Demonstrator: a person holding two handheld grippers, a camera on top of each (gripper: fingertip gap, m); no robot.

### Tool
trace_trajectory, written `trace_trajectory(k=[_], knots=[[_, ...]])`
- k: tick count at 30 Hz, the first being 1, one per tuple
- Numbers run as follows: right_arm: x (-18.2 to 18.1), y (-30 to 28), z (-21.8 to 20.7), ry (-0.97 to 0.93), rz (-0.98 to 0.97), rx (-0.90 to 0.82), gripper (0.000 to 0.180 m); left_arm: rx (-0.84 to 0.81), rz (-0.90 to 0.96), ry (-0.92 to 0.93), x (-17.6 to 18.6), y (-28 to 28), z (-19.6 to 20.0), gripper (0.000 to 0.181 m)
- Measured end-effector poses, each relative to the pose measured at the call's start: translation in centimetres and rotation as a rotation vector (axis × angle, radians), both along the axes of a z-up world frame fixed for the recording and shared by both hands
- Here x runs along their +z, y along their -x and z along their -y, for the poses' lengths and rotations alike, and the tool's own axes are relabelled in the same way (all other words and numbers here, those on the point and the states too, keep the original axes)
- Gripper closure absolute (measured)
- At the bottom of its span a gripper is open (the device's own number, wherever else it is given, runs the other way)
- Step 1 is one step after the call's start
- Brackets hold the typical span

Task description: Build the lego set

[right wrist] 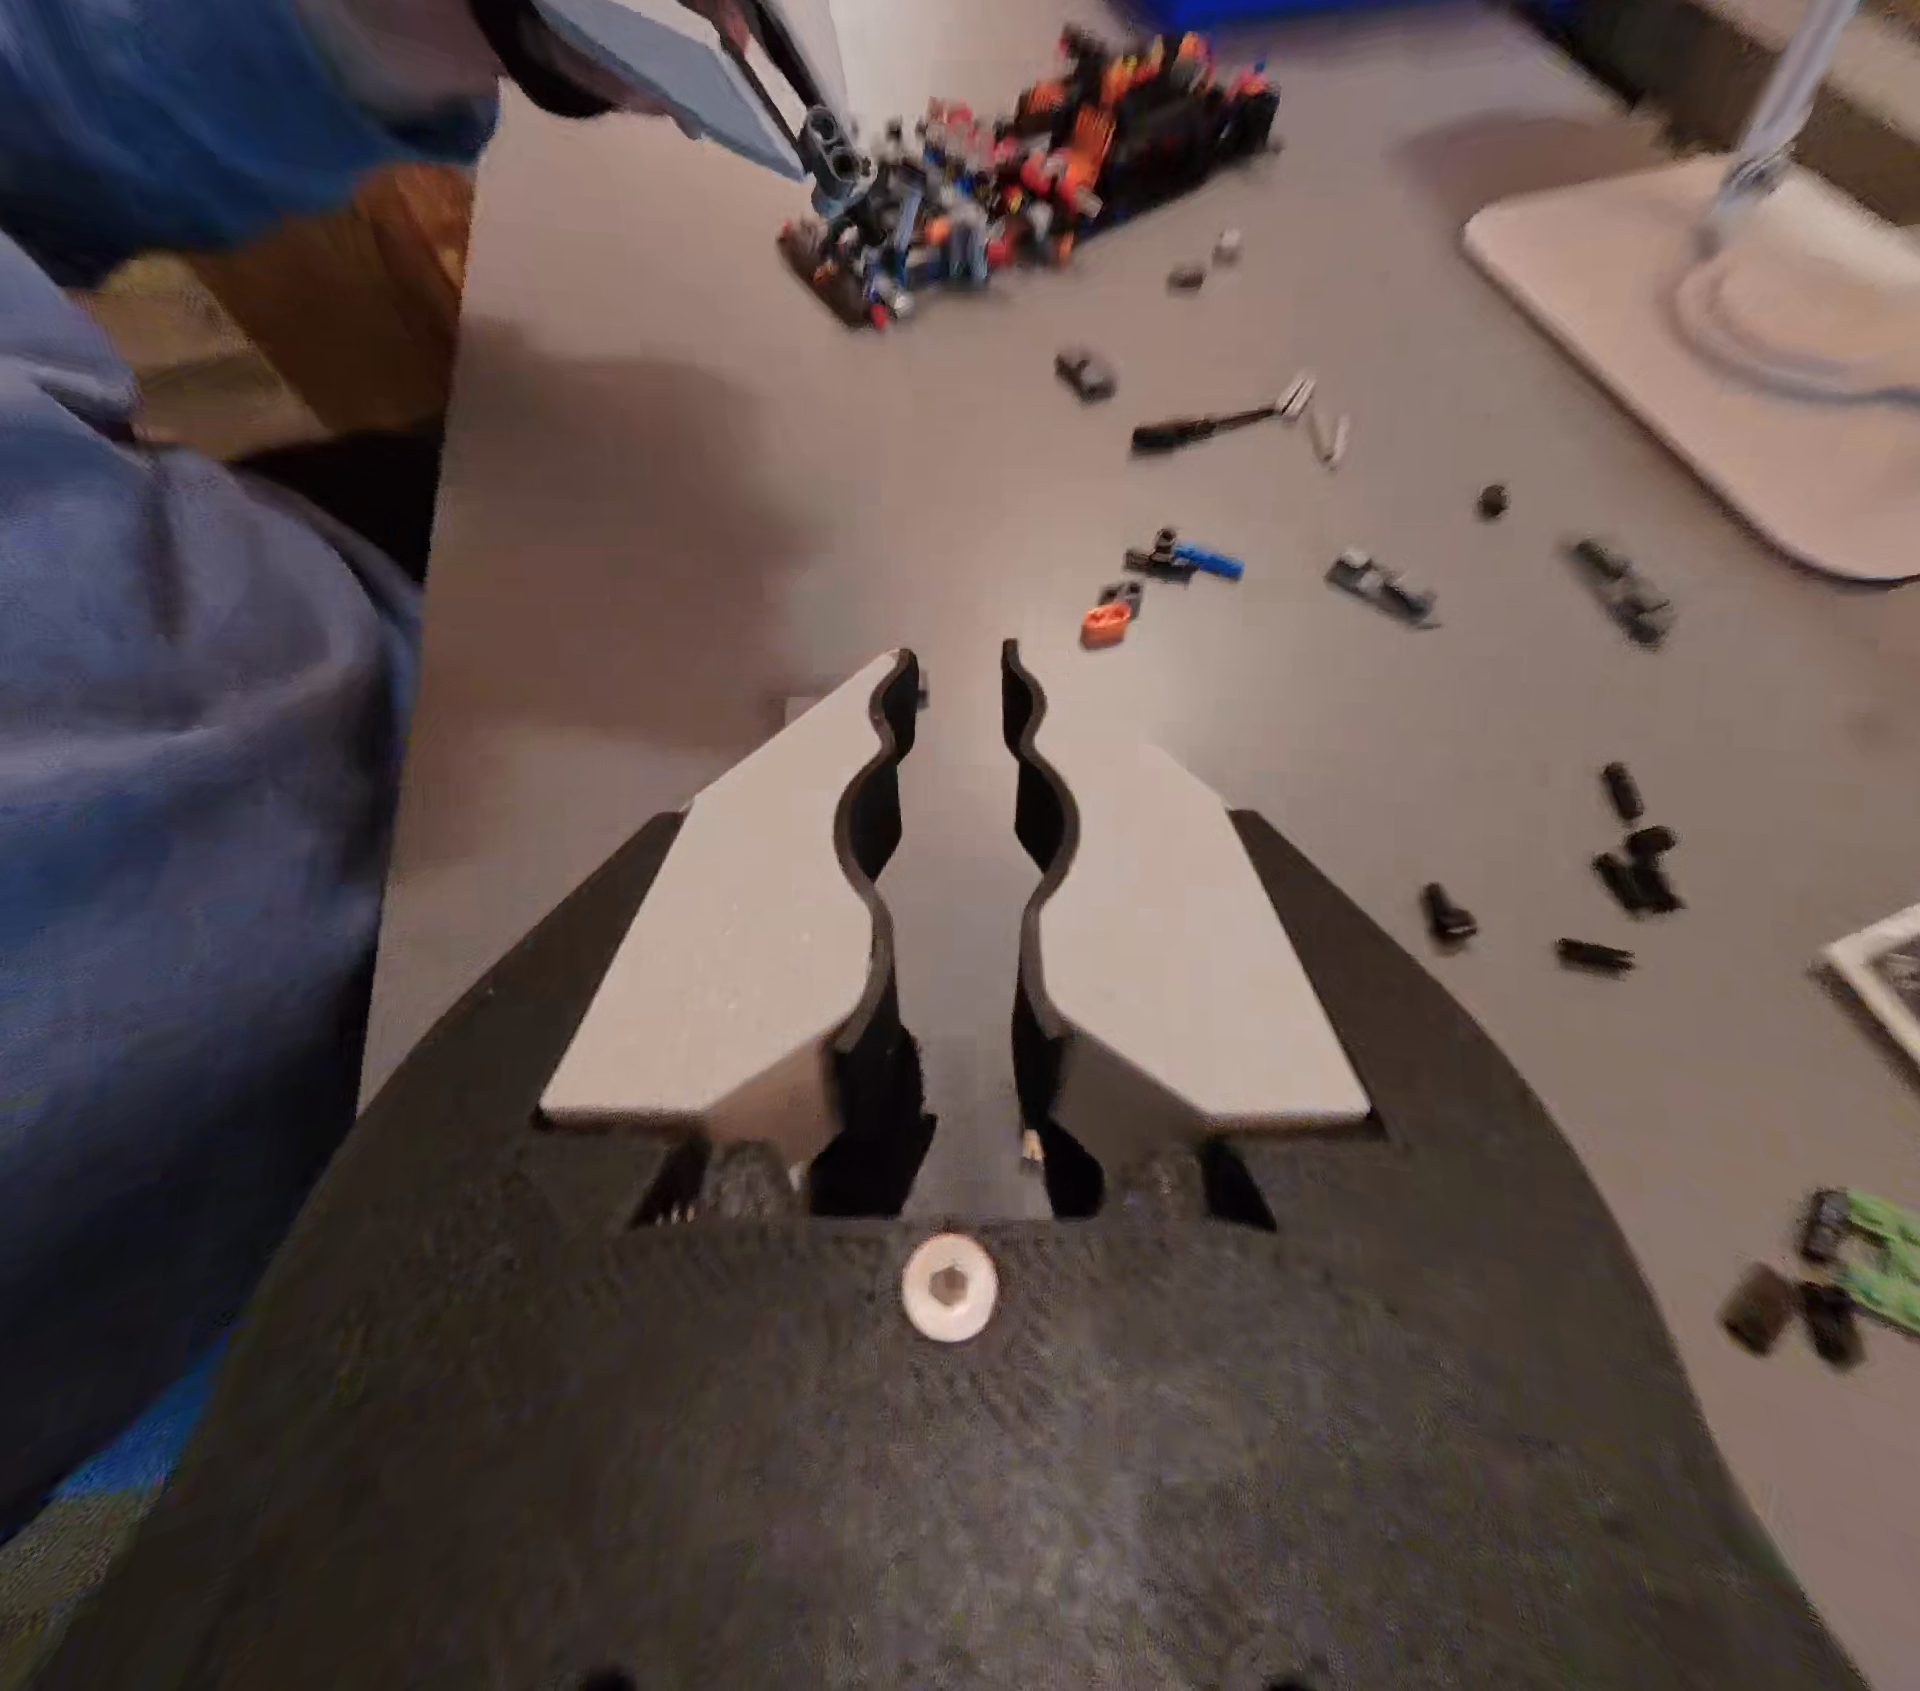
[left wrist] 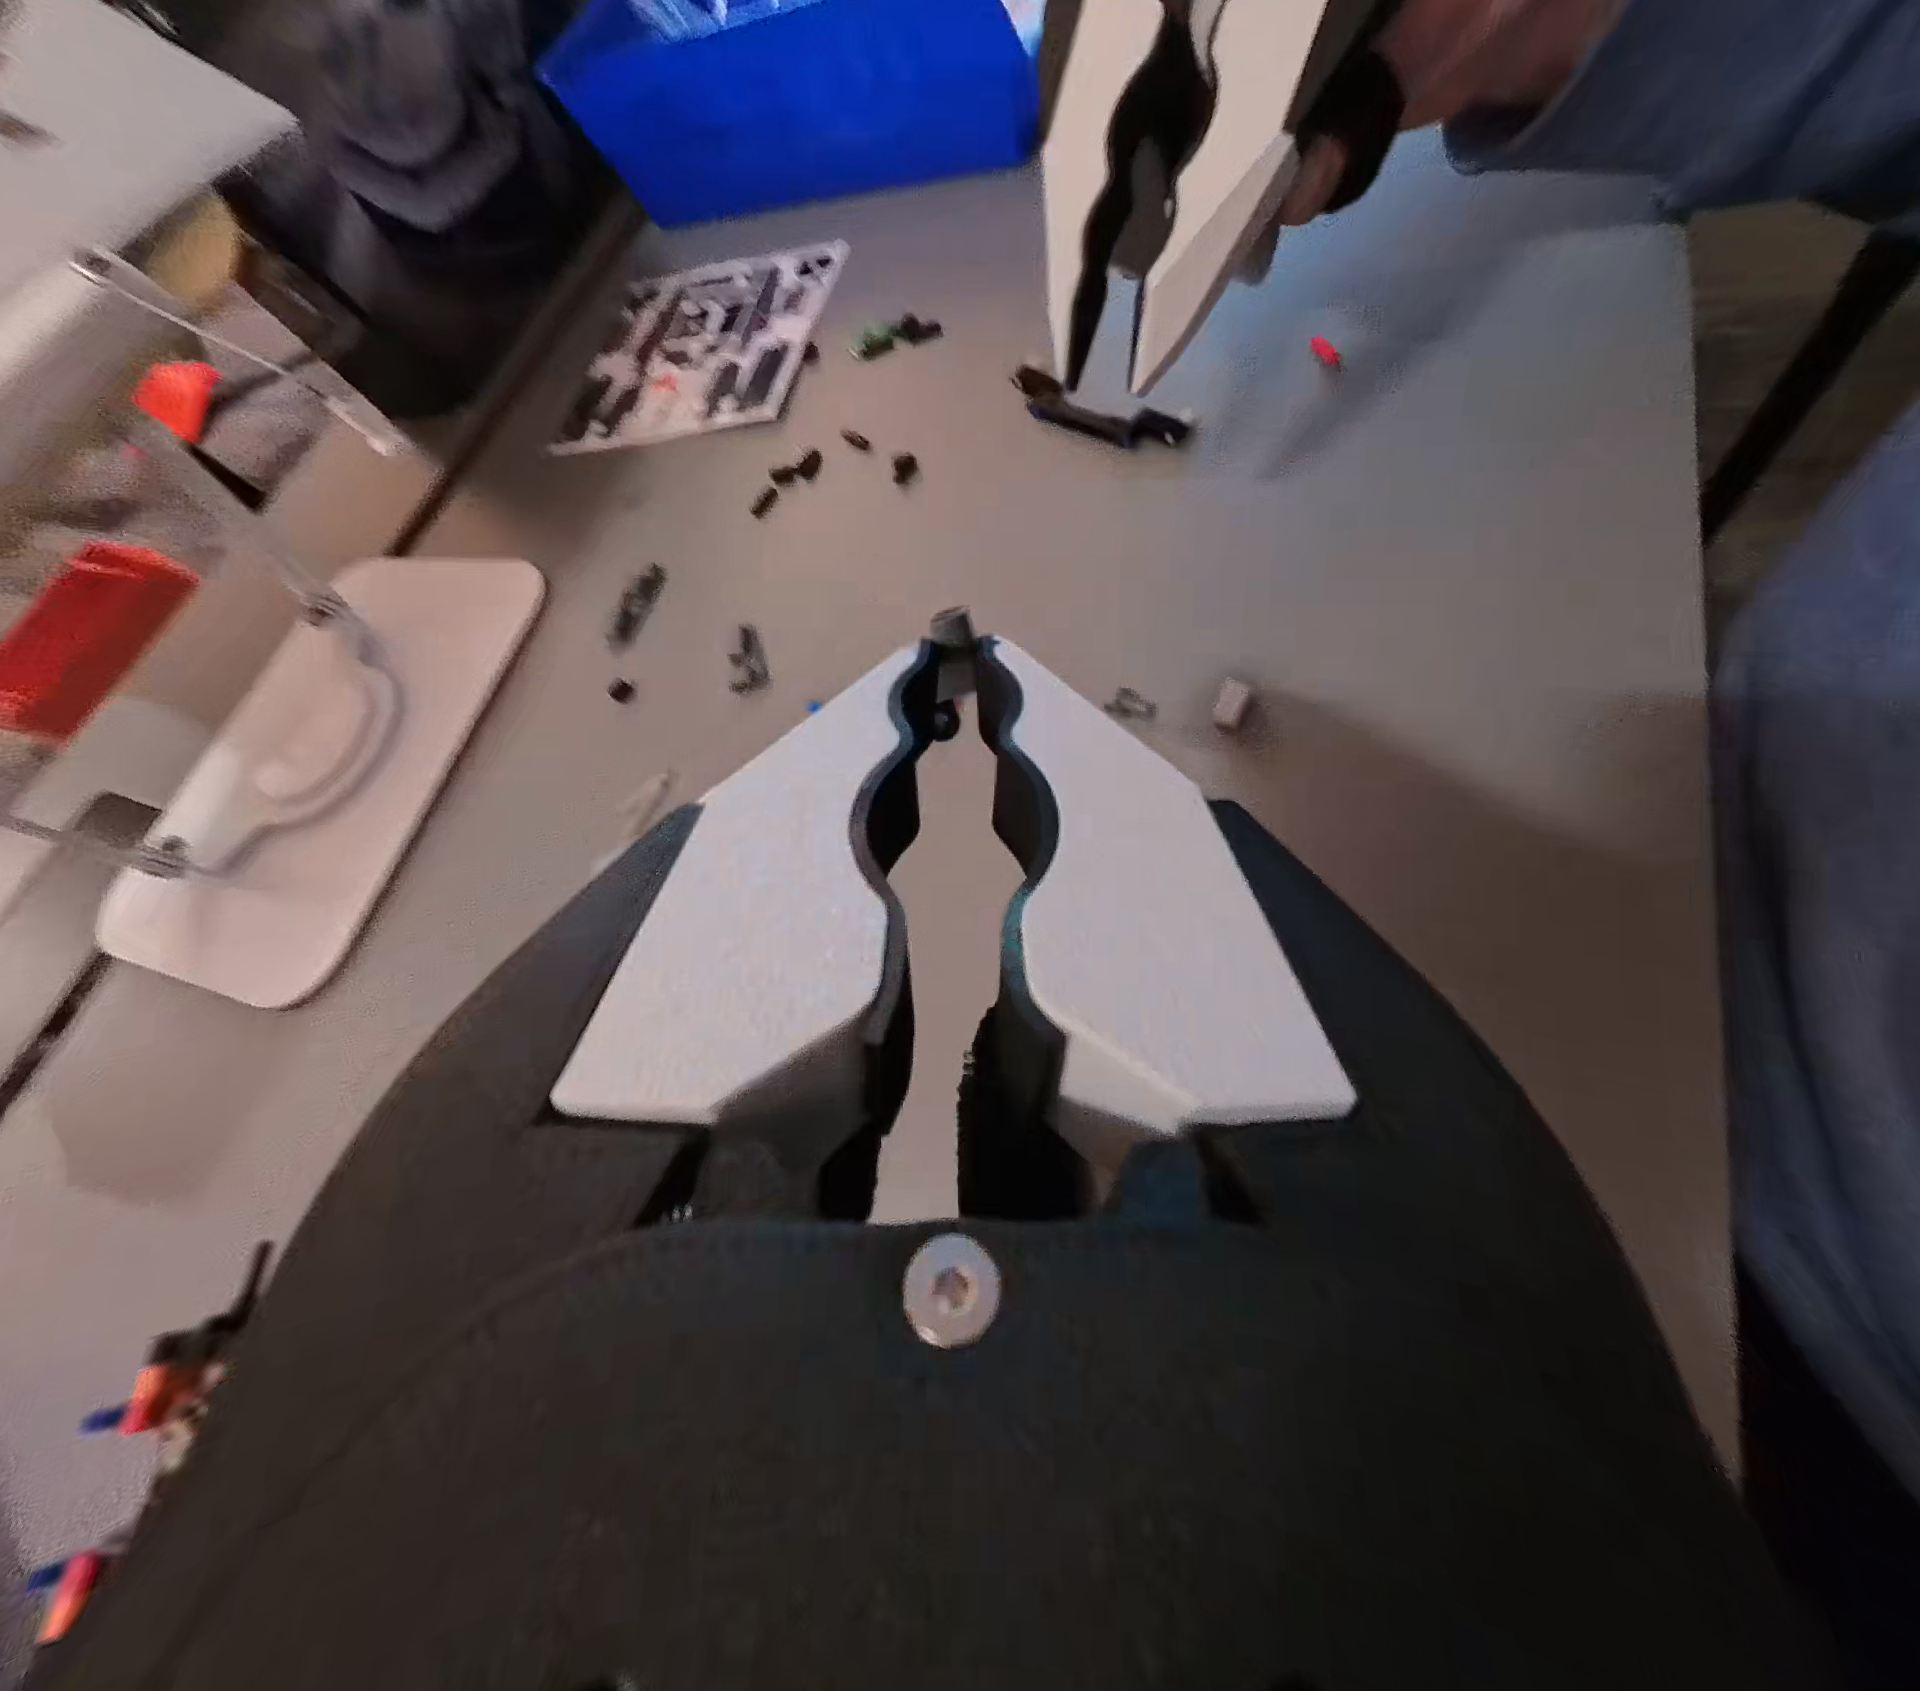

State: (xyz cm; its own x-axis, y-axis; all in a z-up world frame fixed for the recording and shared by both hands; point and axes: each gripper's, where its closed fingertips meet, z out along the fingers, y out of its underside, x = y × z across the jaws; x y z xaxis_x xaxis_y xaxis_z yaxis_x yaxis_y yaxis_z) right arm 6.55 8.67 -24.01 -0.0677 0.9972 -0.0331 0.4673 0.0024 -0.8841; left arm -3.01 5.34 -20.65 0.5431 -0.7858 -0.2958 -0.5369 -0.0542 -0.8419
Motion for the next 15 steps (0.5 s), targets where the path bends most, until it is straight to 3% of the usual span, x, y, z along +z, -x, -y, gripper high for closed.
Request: trace_trajectory(k=[6,15], knots=[[-5.4,3.3,1.3,0.055,0.196,0.072,0.165,0.008,-0.088,0.106,-4.8,-0.5,1.5,0.176],[-8.4,4.7,1.3,0.072,0.358,0.133,0.168,0.009,-0.112,0.180,-8.0,-0.8,2.0,0.176]])
